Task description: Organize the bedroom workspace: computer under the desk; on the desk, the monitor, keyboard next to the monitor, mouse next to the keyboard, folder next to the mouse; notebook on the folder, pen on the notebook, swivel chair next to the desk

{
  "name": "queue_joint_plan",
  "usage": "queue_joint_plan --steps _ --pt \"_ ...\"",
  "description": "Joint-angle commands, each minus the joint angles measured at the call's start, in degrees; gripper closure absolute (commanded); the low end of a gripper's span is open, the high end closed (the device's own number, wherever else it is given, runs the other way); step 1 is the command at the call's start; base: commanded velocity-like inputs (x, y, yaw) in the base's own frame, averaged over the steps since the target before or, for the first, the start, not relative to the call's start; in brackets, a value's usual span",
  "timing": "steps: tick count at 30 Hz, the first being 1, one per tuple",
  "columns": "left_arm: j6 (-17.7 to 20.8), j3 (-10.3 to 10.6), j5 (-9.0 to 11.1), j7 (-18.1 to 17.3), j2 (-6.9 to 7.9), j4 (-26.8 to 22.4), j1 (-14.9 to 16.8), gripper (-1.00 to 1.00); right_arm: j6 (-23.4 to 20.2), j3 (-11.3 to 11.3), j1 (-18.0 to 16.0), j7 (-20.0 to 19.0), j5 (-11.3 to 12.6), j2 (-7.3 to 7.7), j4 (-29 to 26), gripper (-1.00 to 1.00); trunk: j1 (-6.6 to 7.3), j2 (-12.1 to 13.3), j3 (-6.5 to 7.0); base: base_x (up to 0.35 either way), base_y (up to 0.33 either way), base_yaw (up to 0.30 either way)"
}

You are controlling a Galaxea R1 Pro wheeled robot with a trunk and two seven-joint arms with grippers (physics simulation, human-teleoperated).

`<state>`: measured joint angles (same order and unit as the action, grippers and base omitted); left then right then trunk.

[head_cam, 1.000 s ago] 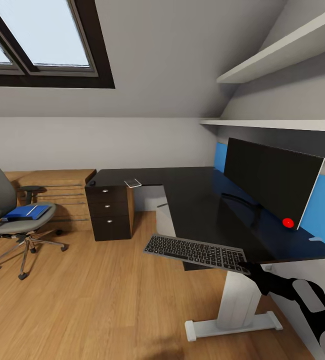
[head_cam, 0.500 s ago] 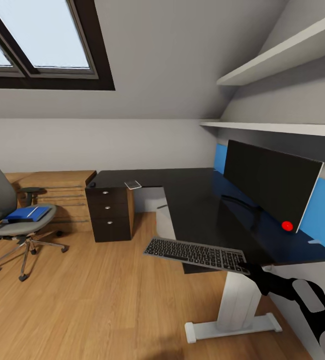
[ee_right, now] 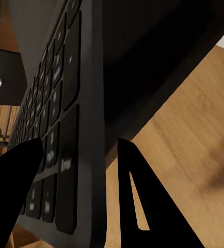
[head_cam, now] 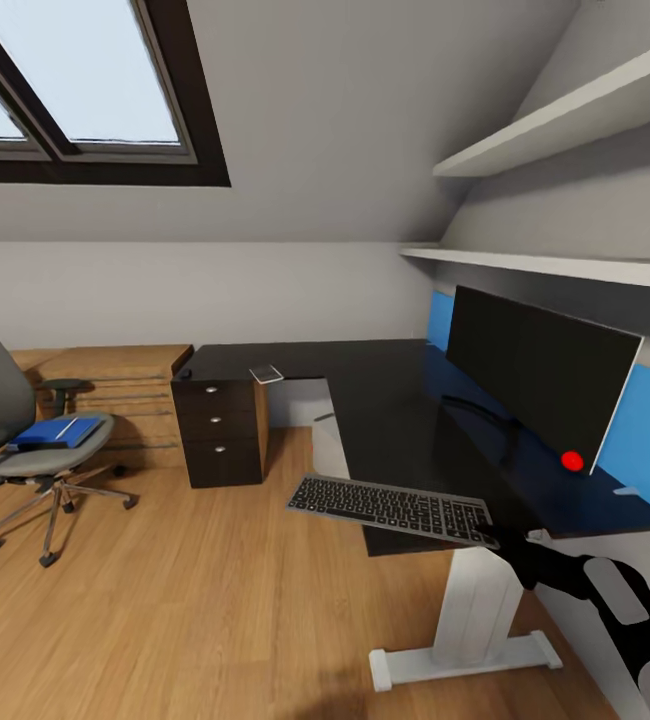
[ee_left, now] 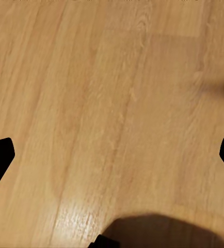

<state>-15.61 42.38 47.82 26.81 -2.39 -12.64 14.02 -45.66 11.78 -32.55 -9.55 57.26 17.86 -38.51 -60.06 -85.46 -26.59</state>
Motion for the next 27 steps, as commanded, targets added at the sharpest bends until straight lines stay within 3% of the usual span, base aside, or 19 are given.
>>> queue_joint_plan --steps 1,4,8,12,15,17,18,20,21,24,27 --pt "-0.23 0.49 0.52 0.26 0.01 -0.01 0.05 -1.0 -0.3 0.2 -0.05 -0.37 -0.43 -0.04 -0.02 1.0 0.23 0.38 0.12 0.0 0.0 0.0" --pt "-0.21 0.5 0.52 0.26 0.01 -0.01 0.05 -1.0 -0.3 0.08 -0.04 -0.42 -0.51 -0.16 -0.16 1.0 0.89 1.58 0.66 0.0 0.0 0.0" --pt "-0.21 0.51 0.52 0.26 0.01 -0.01 0.05 -1.0 -0.22 -2.87 -0.05 -0.46 -0.56 -0.8 -2.21 1.0 1.77 3.19 1.38 0.0 0.0 0.0" --pt "-0.21 0.52 0.52 0.26 0.0 -0.01 0.05 -1.0 0.72 -4.34 -0.06 -0.53 -0.61 -3.2 -5.3 1.0 2.64 4.79 2.1 0.0 0.0 0.0" --pt "-0.21 0.51 0.52 0.26 -0.01 -0.01 0.05 -1.0 4.16 -4.71 -0.02 -0.84 -0.6 -5.63 -6.34 1.0 3.3 6.0 2.64 0.0 0.0 0.0" --pt "-0.19 0.51 0.52 0.26 0.0 -0.01 0.05 -1.0 8.82 -4.8 0.03 -2.48 -0.58 -7.58 -6.64 1.0 3.74 6.8 2.99 0.0 0.0 0.0" --pt "-0.06 0.53 0.52 0.26 0.01 -0.01 0.05 -1.0 14.65 -4.88 0.11 -5.33 -0.57 -9.2 -6.69 1.0 3.96 7.2 3.17 0.0 0.0 0.0" --pt "0.02 0.52 0.52 0.26 -0.04 -0.01 0.05 -1.0 21.8 -5.06 0.17 -7.0 -0.6 -11.68 -6.44 1.0 4.4 8.0 3.53 0.0 0.0 0.0" --pt "-0.01 0.51 0.52 0.26 -0.01 -0.01 0.05 -1.0 29.85 -5.18 0.19 -7.6 -0.73 -15.04 -6.21 1.0 4.4 8.0 3.53 0.0 0.0 0.0" --pt "-0.02 0.53 0.52 0.26 -0.04 -0.01 0.05 -1.0 38.0 -5.35 0.2 -7.23 -0.99 -17.93 -6.05 1.0 4.4 8.0 3.53 0.0 0.0 0.0" --pt "-0.03 0.57 0.52 0.26 -0.11 -0.01 0.05 -1.0 45.48 -5.72 0.2 -4.29 -1.18 -21.05 -5.66 1.0 4.4 8.0 3.53 0.0 0.0 0.0"
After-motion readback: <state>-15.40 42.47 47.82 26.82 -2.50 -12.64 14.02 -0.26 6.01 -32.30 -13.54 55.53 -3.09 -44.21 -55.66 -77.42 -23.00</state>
